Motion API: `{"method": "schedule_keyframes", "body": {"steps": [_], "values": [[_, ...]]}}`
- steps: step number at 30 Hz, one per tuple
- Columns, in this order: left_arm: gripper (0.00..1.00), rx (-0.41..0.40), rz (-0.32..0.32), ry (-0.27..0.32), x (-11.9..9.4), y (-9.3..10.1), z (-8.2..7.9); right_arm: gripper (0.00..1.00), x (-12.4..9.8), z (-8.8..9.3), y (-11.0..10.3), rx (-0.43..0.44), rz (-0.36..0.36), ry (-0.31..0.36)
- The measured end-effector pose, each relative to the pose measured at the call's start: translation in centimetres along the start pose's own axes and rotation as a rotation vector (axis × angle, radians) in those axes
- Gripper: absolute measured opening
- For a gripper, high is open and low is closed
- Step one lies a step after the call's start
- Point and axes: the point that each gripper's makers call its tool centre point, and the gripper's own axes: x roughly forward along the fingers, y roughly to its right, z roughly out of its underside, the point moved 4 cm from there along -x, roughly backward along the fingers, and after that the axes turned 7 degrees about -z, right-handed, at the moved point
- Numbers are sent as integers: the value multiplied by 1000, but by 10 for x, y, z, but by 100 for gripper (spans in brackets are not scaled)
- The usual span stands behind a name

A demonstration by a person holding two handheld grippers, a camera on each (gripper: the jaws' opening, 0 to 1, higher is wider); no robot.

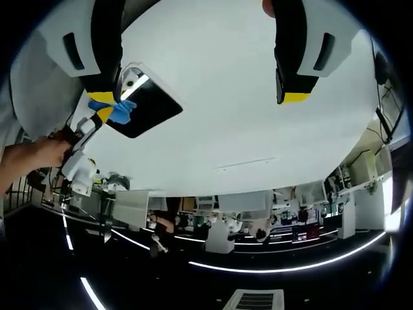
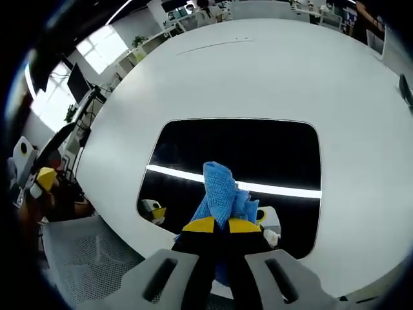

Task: Wipe the mirror surface with the cleaning cloth until all visible marks leave the cleaned area.

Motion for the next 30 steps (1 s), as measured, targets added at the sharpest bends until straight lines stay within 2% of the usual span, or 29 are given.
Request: {"method": "schedule_keyframes", "body": {"steps": [14,30], "values": [[99,-2,-6,2,0,-1,0,0,-1,-1,1,-8,-3,-5],[99,-7,-11,2,0,0,1,0,-8,0,18,2,10,3]]}}
